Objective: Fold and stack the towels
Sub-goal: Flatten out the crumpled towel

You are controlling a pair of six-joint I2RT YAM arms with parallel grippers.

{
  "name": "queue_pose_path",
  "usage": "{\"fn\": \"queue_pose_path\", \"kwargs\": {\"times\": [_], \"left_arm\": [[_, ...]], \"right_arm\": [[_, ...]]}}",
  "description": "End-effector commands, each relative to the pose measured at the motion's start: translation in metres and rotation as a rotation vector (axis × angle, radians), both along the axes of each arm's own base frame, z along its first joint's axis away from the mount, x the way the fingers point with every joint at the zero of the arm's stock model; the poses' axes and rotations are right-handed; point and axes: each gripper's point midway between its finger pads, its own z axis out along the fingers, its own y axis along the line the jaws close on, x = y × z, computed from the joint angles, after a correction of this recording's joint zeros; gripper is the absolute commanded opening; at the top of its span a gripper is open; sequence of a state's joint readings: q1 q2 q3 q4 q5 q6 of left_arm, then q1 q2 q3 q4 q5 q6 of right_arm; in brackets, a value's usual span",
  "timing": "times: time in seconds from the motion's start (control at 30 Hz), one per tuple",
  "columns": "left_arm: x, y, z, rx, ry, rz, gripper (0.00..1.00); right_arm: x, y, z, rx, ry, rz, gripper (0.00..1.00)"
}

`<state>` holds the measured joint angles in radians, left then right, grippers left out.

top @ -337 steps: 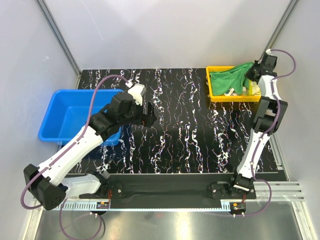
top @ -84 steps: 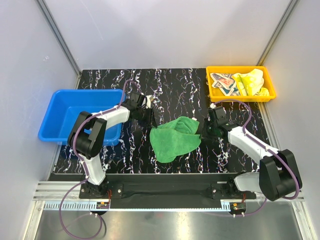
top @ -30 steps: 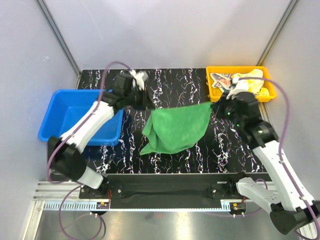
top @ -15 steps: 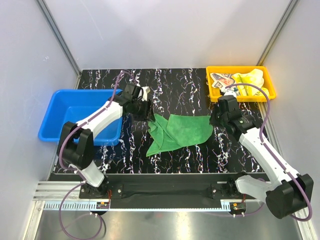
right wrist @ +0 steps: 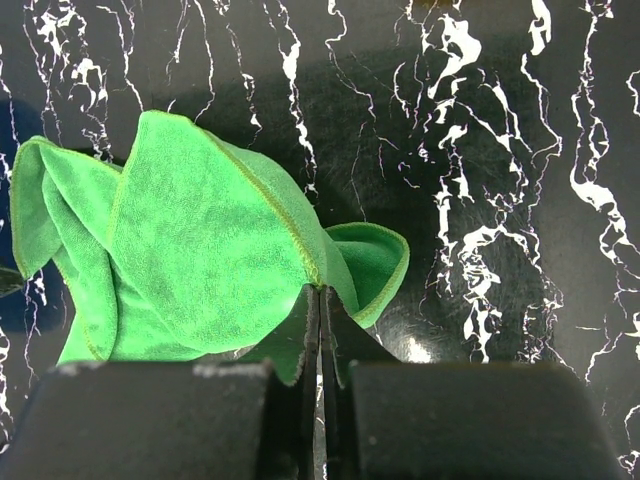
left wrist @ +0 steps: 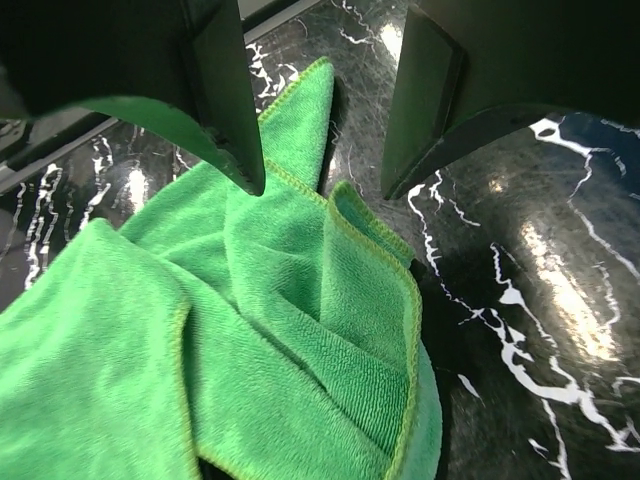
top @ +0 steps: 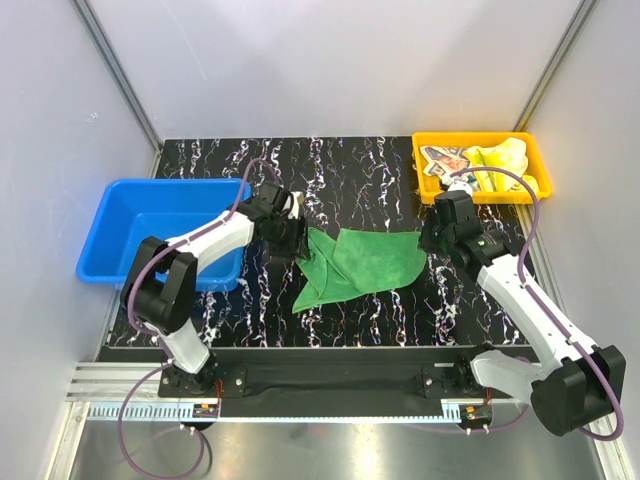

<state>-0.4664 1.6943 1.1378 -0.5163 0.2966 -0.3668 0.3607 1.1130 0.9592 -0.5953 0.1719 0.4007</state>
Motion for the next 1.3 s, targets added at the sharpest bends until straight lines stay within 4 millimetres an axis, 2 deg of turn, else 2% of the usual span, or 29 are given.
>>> {"fn": "queue_pose_path", "kwargs": {"times": [0.0, 0.07, 0.1, 0.13, 0.17, 0.23, 0.27, 0.3, 0.33, 0.37, 0.4, 0.47, 0.5, 0.53, 0.6, 0.63, 0.67, 0.7, 0.77, 0.8, 0.83, 0.87, 0.9, 0.97, 1.03, 1.07, 1.13, 1.17, 1.27], "left_arm": [[0.011, -0.006, -0.007, -0.009, -0.036, 0.0, 0.55], [0.015, -0.008, -0.009, -0.01, -0.036, 0.003, 0.53], [0.016, -0.007, -0.015, 0.003, -0.021, 0.005, 0.51], [0.021, -0.009, -0.012, 0.003, -0.028, 0.004, 0.46], [0.02, -0.007, -0.015, 0.019, -0.011, 0.007, 0.32], [0.029, -0.003, -0.009, 0.055, -0.034, 0.041, 0.17], [0.03, 0.003, -0.008, 0.081, -0.029, 0.063, 0.07], [0.034, 0.011, -0.005, 0.117, -0.041, 0.095, 0.03], [0.04, 0.012, 0.005, 0.125, -0.061, 0.113, 0.0], [0.036, 0.02, 0.005, 0.158, -0.036, 0.133, 0.0], [0.043, 0.026, 0.012, 0.189, -0.059, 0.162, 0.0], [0.042, 0.037, 0.016, 0.227, -0.049, 0.192, 0.0], [0.044, 0.042, 0.018, 0.235, -0.051, 0.214, 0.0], [0.045, 0.046, 0.02, 0.232, -0.046, 0.232, 0.0], [0.049, 0.052, 0.027, 0.186, -0.04, 0.263, 0.0], [0.052, 0.054, 0.03, 0.168, -0.038, 0.27, 0.0], [0.056, 0.058, 0.032, 0.155, -0.037, 0.281, 0.0], [0.057, 0.059, 0.034, 0.146, -0.037, 0.269, 0.0], [0.067, 0.063, 0.041, 0.125, -0.044, 0.278, 0.0], [0.07, 0.058, 0.044, 0.092, -0.038, 0.256, 0.0], [0.078, 0.058, 0.049, 0.043, -0.028, 0.26, 0.0], [0.079, 0.058, 0.049, 0.042, -0.03, 0.26, 0.0], [0.082, 0.059, 0.051, 0.017, -0.023, 0.263, 0.0], [0.088, 0.061, 0.049, -0.005, -0.011, 0.264, 0.0], [0.089, 0.056, 0.05, -0.041, 0.0, 0.237, 0.0], [0.092, 0.056, 0.047, -0.047, 0.003, 0.236, 0.0], [0.093, 0.054, 0.046, -0.054, 0.007, 0.22, 0.0], [0.093, 0.054, 0.042, -0.051, 0.017, 0.222, 0.0], [0.095, 0.055, 0.039, -0.057, 0.026, 0.22, 0.0]], "right_arm": [[0.013, -0.004, 0.012, -0.005, -0.06, -0.041, 0.0], [0.017, -0.007, 0.011, -0.028, -0.06, -0.05, 0.0], [0.023, -0.012, 0.013, -0.047, -0.074, -0.069, 0.0], [0.028, -0.015, 0.013, -0.058, -0.077, -0.078, 0.0], [0.039, -0.017, 0.015, -0.071, -0.074, -0.089, 0.0], [0.054, -0.031, 0.018, -0.102, -0.072, -0.119, 0.0], [0.068, -0.032, 0.022, -0.105, -0.07, -0.125, 0.0], [0.076, -0.033, 0.024, -0.091, -0.067, -0.119, 0.0], [0.085, -0.037, 0.026, -0.091, -0.066, -0.115, 0.0], [0.101, -0.03, 0.033, -0.08, -0.068, -0.091, 0.01], [0.1, -0.028, 0.03, -0.082, -0.022, -0.08, 0.09], [0.107, -0.017, 0.035, -0.057, 0.028, -0.061, 0.21], [0.098, -0.012, 0.029, -0.045, 0.078, -0.048, 0.34], [0.094, -0.004, 0.028, -0.03, 0.09, -0.057, 0.39], [0.074, 0.019, 0.021, -0.029, 0.118, -0.037, 0.45], [0.067, 0.029, 0.018, 0.01, 0.126, -0.051, 0.58], [0.052, 0.037, 0.006, 0.024, 0.151, -0.041, 0.61], [0.04, 0.061, 0.003, 0.041, 0.152, 0.003, 0.63], [0.018, 0.079, -0.01, 0.074, 0.175, -0.005, 0.63], [0.008, 0.105, -0.01, 0.114, 0.158, 0.022, 0.61], [-0.015, 0.142, -0.016, 0.167, 0.151, 0.066, 0.55], [-0.017, 0.141, -0.02, 0.161, 0.159, 0.065, 0.54], [-0.021, 0.151, -0.021, 0.166, 0.144, 0.062, 0.51], [-0.042, 0.181, -0.028, 0.184, 0.154, 0.078, 0.49], [-0.046, 0.199, -0.031, 0.185, 0.129, 0.075, 0.47], [-0.058, 0.22, -0.04, 0.166, 0.14, 0.133, 0.46], [-0.065, 0.243, -0.048, 0.15, 0.149, 0.192, 0.45], [-0.072, 0.263, -0.056, 0.122, 0.158, 0.237, 0.44], [-0.076, 0.29, -0.072, 0.023, 0.14, 0.311, 0.4]]}}
